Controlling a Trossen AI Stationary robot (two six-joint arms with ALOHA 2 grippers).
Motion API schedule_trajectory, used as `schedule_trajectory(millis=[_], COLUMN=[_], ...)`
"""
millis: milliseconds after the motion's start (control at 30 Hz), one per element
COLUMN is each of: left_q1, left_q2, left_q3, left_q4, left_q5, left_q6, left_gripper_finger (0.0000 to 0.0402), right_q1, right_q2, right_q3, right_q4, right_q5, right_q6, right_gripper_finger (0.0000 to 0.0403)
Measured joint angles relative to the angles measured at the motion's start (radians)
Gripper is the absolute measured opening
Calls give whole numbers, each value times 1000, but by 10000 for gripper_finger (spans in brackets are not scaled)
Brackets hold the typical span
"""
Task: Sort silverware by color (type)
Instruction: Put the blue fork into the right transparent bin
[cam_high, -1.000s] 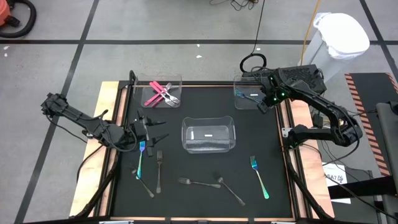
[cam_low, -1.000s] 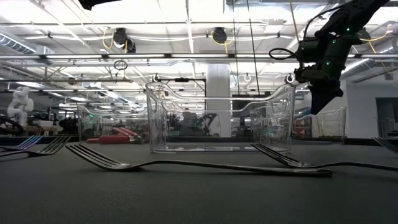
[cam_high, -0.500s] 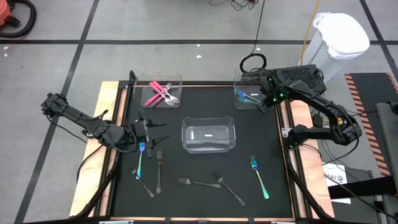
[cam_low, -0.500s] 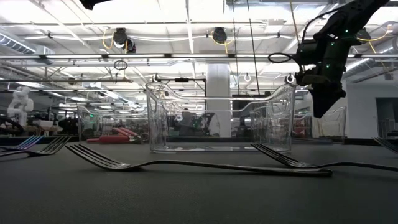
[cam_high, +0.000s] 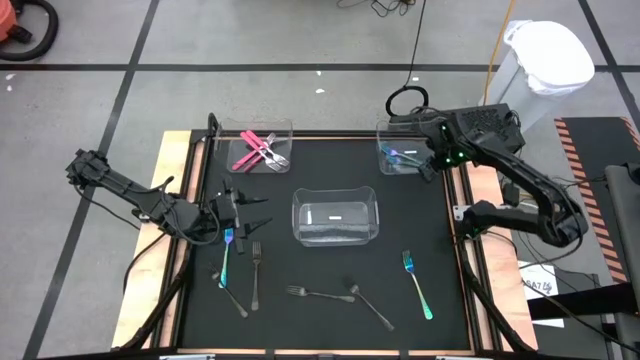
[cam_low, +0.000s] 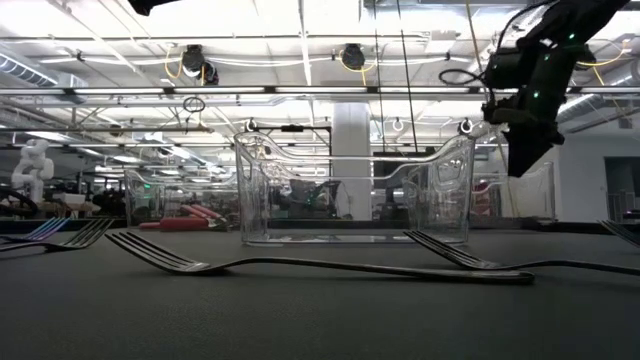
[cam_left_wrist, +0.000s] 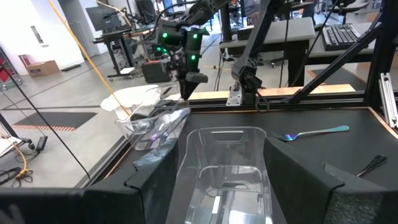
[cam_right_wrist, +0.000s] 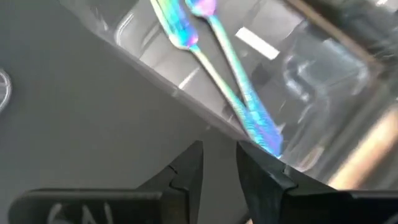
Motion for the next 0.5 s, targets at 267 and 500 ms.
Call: schedule_trajectory(millis=[267,500], left_q1=[0,0], left_q2=[0,0], left_q3=[0,0], left_q4=[0,0], left_q5=[0,0], left_q6=[-1,-1], left_gripper_finger=[238,238], right_q1=[43,101], right_q2=[-164,-251], right_q3=[1,1], right_q4=[-25,-78], right_q5=[-6,-73], right_q6=[39,96], right_gripper_finger=[95,95])
